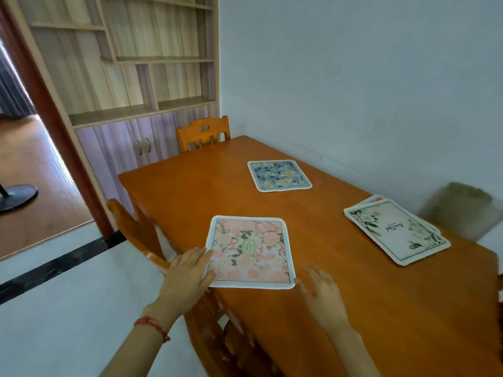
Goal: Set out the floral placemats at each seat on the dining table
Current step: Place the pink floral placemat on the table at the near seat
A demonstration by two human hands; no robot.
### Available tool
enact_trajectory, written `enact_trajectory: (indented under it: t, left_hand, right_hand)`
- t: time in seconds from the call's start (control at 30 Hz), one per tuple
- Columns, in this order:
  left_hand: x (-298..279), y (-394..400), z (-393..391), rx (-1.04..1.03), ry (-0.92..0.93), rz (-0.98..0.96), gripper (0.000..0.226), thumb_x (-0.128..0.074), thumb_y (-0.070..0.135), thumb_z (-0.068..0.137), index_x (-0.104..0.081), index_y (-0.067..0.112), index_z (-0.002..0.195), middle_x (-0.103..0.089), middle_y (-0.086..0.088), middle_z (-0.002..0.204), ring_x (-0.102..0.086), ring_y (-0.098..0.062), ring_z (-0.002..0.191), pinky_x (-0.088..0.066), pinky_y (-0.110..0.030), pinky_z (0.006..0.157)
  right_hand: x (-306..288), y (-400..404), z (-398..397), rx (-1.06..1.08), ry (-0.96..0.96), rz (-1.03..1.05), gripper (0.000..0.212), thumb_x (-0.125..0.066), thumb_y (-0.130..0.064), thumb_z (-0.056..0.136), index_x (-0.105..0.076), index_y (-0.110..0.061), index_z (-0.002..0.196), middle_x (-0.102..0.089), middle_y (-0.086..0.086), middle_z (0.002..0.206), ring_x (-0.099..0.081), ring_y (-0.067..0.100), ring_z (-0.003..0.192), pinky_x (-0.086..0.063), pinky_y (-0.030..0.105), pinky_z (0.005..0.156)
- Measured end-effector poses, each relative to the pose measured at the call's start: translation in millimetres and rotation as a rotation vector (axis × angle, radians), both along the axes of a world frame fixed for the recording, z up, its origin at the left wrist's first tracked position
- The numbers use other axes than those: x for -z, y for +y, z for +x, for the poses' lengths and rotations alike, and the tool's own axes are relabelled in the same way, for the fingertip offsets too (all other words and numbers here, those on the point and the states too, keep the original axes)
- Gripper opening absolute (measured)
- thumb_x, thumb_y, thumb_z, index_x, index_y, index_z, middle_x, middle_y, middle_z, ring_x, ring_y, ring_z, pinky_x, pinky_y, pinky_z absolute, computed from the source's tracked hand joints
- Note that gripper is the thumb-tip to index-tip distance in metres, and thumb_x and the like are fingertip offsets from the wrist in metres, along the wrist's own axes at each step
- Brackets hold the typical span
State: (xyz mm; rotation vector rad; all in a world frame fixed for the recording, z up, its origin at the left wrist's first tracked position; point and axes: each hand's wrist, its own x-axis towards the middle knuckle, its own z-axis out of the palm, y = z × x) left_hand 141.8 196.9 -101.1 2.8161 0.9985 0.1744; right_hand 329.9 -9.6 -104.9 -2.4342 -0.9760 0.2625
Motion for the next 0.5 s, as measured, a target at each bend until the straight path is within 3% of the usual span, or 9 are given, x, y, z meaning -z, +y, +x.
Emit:
enact_trajectory:
  t: [0.13,0.3,0.5]
  left_hand:
    - [17.4,38.6,21.0,0.036,0.025,-0.069,0.082,-0.003,0.057,0.076,-0.040,0.016,0.137,-0.043,-0.008,0.142,-0.036,-0.026,0.133,-0.028,-0.043,0.109]
    - [33.4,85.9,51.0,0.065,0.026,-0.135,0.058,-0.031,0.049,0.089,-0.050,0.011,0.129,-0.055,-0.010,0.131,-0.049,-0.029,0.122,-0.040,-0.045,0.101]
    - [61.0,137.3,82.9,0.108,0.037,-0.231,0.080,-0.013,0.059,0.078,-0.051,0.010,0.128,-0.057,-0.011,0.128,-0.053,-0.028,0.119,-0.040,-0.042,0.100]
  right_hand:
    - [17.9,29.5,13.0,0.055,0.040,-0.013,0.044,-0.045,-0.036,0.094,-0.043,-0.018,0.135,-0.044,0.003,0.140,-0.040,0.020,0.130,-0.035,0.037,0.107]
    - [37.4,70.2,28.0,0.172,0.071,-0.006,0.040,-0.046,-0.038,0.094,-0.048,-0.020,0.130,-0.050,0.001,0.135,-0.048,0.021,0.122,-0.041,0.039,0.102]
    - [54.9,112.3,50.1,0.249,0.101,-0.093,0.042,-0.045,-0.035,0.094,-0.045,-0.020,0.133,-0.047,0.001,0.138,-0.045,0.020,0.125,-0.040,0.039,0.104]
